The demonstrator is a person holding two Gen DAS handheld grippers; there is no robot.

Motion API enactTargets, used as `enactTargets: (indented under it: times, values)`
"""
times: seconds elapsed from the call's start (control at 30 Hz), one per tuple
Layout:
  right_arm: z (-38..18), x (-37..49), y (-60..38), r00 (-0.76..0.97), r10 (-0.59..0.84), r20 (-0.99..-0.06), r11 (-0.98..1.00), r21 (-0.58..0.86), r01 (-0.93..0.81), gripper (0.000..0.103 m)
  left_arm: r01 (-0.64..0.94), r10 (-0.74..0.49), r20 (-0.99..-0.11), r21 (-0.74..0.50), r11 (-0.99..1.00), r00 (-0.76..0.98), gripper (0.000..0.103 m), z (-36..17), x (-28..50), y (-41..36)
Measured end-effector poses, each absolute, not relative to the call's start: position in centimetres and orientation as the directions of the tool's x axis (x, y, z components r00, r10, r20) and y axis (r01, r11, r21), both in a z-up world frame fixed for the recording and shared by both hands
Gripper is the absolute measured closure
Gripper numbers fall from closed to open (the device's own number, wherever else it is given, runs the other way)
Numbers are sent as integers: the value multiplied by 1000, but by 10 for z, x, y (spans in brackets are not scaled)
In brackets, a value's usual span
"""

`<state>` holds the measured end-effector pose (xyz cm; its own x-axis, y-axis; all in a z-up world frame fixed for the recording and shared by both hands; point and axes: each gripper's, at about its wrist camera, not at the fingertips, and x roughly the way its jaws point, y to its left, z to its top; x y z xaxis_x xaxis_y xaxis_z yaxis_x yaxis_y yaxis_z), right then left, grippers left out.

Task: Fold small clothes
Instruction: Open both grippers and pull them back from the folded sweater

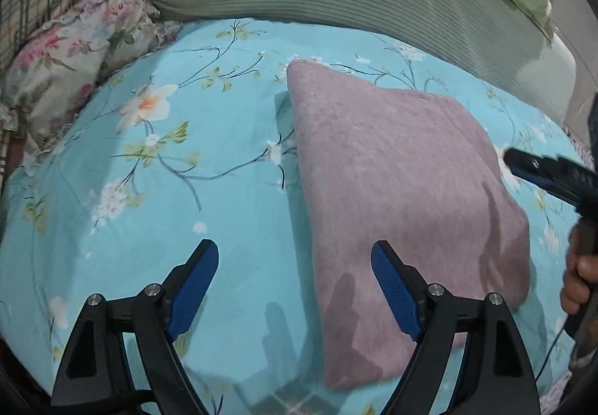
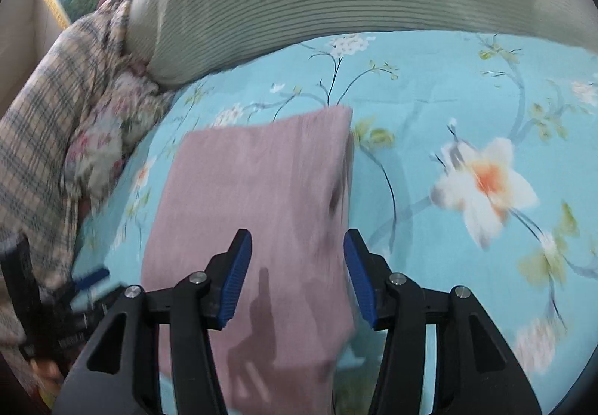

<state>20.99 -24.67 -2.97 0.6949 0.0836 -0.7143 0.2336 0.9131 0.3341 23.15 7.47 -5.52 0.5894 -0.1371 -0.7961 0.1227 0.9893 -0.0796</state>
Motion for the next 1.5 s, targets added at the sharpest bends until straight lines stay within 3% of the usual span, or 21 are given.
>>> enactTargets:
  times: [0.17,0.2,0.23,0.37,0.47,0.57,0.63,1.0,1.37,1.5]
  values:
    - [-50,262,-277,665,121,-737,875,396,280,52,87,-152,-807,-125,988,571,19,-64,268,75]
    - [-54,268,-277,654,131,-745,876,396,276,82,84,-156,-810,-132,988,566,19,-66,276,76]
    - [-56,273,-277,646,139,-751,875,399,275,94,80,-152,-814,-130,988,561,18,-69,283,74]
    - [-35,259,-264,719,73,-691,900,356,251,94,80,-126,-814,-98,992,567,18,-69,292,66]
    - [-55,266,-265,668,20,-744,910,290,297,94,98,-93,-831,-46,994,548,18,-80,298,55]
    - [-71,267,-276,653,45,-756,888,330,321,90,104,-73,-834,-18,994,547,18,-84,299,49]
    - [-65,261,-279,662,40,-748,873,349,342,75,105,-58,-832,0,994,551,18,-81,298,49]
    - [-24,182,-236,710,18,-704,899,322,296,74,89,-15,-816,44,995,577,18,-68,272,48]
    - [-28,120,-204,695,48,-717,913,314,261,67,76,-4,-823,48,996,568,18,-67,222,61]
    - [-32,98,-187,691,42,-722,925,290,247,48,78,-1,-827,52,996,563,17,-70,199,66]
